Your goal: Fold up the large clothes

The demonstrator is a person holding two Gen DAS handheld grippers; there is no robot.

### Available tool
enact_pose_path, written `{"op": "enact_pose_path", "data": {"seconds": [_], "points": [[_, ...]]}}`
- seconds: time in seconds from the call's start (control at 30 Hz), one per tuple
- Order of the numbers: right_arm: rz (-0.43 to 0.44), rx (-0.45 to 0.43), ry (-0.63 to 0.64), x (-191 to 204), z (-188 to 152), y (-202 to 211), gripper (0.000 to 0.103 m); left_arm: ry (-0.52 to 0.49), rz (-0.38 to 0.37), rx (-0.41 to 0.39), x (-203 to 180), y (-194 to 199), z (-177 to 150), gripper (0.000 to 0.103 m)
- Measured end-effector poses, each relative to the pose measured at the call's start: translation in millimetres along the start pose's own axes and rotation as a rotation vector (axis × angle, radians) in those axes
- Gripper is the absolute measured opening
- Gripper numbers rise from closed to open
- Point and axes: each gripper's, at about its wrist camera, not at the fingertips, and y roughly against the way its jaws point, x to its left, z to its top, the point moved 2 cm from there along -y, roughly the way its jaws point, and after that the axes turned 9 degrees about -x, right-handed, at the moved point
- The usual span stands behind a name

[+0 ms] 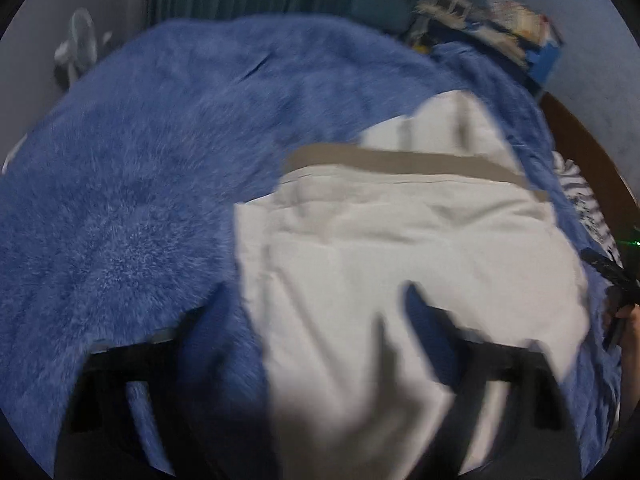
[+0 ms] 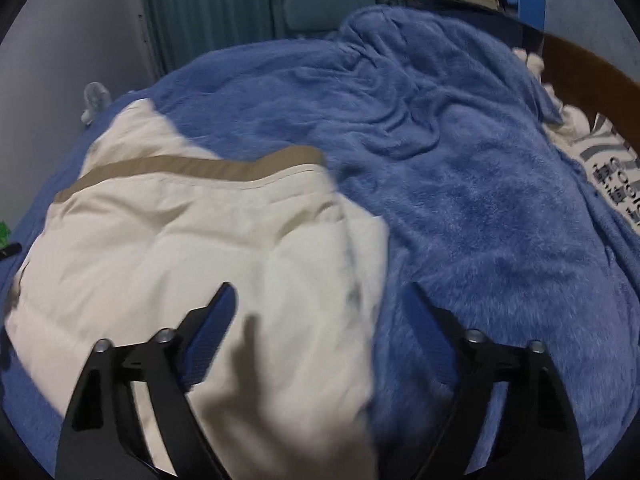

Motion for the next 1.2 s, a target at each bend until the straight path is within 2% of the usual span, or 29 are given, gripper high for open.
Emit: {"op": "enact_pose_path", "data": {"seconds": [0.03,0.07,0.13,0.23,0.33,0.43,0.53,0.77,0.93,0.97,1.1,1.2], "points": [[-0.001,0.015,-0.01,-5.7,1.8,-9.1,0.077,0.013,0.002,0.017,4.9,-8.5,0.4,0.062],[-0.002,0.031,-0.01,-10.7,2.7,-18.6,0.077,0.022,-0.009,0.039,10.6,-22.5,0.9,0.061],[-0.014,0.056,0.008,-12.4,-0.6,-29.2,0.076,-0.022,0.034,0.044,12.1,-35.8,2.0,0.061],[0.024,0.078,0.025,-17.5,-5.7,-41.6,0.076,-0.054,0.024,0.053,15.3,-48.6,4.0,0.065],[0.088,0.084,-0.003,-26.7,-10.0,-46.1,0.077,-0.062,-0.014,0.056,24.6,-55.7,-0.3,0.07],[0.164,0.104,-0.074,-36.9,-17.1,-49.9,0.077,0.014,-0.101,0.061,38.4,-51.9,-9.8,0.069],[0.234,0.111,-0.132,-45.1,-21.4,-51.7,0.077,0.036,-0.163,0.051,48.1,-43.3,-19.1,0.069],[0.347,0.143,-0.217,-46.6,-18.2,-73.5,0.072,0.042,-0.223,0.055,48.4,-50.0,-20.0,0.067],[0.328,0.134,-0.198,-37.6,-3.4,-92.7,0.072,0.031,-0.233,0.042,36.3,-64.7,-8.9,0.067],[0.306,0.102,-0.17,-32.7,4.4,-94.6,0.064,0.035,-0.229,0.039,34.6,-69.8,-5.9,0.067],[0.242,0.066,-0.093,-18.0,15.2,-103.5,0.063,0.051,-0.227,0.014,34.1,-75.2,-8.3,0.067],[0.304,0.051,-0.135,-26.7,9.0,-98.1,0.053,0.071,-0.28,-0.004,39.0,-66.1,-15.1,0.058]]}}
